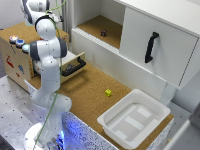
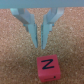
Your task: Slide the pink block into the drawer
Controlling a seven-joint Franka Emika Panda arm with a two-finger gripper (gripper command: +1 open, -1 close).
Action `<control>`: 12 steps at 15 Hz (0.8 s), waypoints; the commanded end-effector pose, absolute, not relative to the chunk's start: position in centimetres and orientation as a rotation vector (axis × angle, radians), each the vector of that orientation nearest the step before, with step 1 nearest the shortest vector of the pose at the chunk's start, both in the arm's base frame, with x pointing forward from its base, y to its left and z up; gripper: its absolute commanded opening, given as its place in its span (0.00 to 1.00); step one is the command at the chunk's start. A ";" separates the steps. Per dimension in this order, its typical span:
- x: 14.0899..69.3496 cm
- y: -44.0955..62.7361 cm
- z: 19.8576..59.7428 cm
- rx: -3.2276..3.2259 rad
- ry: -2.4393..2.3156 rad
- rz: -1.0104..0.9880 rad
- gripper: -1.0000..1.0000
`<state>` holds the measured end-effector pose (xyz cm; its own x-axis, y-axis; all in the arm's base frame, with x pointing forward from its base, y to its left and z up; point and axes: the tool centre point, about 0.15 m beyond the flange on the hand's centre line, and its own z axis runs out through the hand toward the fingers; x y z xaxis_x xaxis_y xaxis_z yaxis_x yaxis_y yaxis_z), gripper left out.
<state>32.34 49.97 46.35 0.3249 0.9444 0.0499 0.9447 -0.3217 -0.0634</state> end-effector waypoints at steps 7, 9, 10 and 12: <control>33.0 49.6 42.8 -2.589 -1.790 -0.130 0.00; 32.5 48.8 42.3 -2.594 -1.787 -0.118 0.00; 32.3 48.3 42.1 -2.594 -1.774 -0.115 0.00; 31.8 47.5 42.0 -2.594 -1.773 -0.109 0.00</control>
